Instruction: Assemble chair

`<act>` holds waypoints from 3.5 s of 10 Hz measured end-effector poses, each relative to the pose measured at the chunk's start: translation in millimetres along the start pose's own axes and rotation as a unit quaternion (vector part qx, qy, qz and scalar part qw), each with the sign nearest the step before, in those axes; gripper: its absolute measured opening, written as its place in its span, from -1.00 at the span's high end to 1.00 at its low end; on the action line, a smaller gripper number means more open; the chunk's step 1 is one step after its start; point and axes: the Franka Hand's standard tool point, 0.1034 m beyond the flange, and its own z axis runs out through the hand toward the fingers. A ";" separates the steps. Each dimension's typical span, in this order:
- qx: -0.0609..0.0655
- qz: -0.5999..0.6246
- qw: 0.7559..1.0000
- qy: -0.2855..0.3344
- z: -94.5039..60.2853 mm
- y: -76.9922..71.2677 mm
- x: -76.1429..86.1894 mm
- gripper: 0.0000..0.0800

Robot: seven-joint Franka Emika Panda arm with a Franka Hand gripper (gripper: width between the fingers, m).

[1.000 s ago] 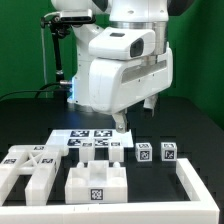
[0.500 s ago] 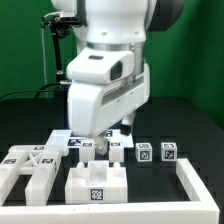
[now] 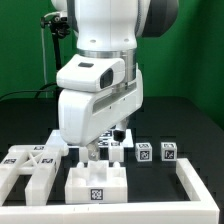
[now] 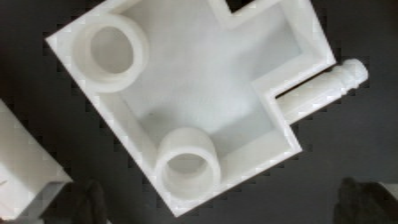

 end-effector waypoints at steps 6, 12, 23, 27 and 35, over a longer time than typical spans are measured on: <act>0.010 0.330 0.944 0.001 8.1 -2.4 24.9 -0.63; 0.020 0.429 0.903 0.016 33.5 -11.7 15.5 -0.63; 0.015 0.411 0.911 0.032 71.9 -13.3 10.0 0.30; 0.015 0.410 0.911 0.032 71.7 -13.2 10.2 0.92; 0.019 0.424 0.904 0.045 68.5 -20.4 56.1 0.92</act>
Offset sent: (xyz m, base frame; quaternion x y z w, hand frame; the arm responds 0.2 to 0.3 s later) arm 0.0302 0.0047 -0.0107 0.0034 -0.0290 0.3802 0.9244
